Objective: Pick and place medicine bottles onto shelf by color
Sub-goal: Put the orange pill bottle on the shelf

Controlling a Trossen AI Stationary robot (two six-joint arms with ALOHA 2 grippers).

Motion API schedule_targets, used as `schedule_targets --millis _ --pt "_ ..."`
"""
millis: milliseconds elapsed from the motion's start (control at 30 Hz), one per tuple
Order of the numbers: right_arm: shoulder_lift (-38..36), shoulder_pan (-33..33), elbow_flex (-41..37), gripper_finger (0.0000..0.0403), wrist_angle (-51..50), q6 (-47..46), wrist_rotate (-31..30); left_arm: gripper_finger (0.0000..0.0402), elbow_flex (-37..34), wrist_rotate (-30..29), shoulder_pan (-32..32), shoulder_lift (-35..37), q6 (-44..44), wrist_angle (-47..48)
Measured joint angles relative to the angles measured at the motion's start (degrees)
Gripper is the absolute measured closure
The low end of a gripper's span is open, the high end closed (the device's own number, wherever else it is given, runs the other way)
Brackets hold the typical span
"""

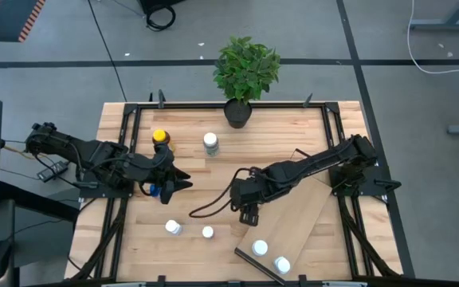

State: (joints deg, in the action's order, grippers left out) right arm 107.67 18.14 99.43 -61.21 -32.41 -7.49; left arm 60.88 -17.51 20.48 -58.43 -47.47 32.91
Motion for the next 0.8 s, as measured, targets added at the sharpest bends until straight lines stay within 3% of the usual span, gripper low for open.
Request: schedule_targets --millis 133,500,800 --pt "-2.5 2.7 -2.3 0.0173 -2.9 -5.8 -4.2 0.023 0.0 0.0 0.0 0.0 2.1 -0.1" --pt "-15.9 11.8 -19.5 0.0173 -2.6 -29.3 -6.7 0.023 0.0 0.0 0.0 0.0 3.8 -0.1" --pt "-19.3 25.9 -26.3 0.0173 -0.6 -41.3 -6.1 0.023 0.0 0.0 0.0 0.0 3.5 -0.1"
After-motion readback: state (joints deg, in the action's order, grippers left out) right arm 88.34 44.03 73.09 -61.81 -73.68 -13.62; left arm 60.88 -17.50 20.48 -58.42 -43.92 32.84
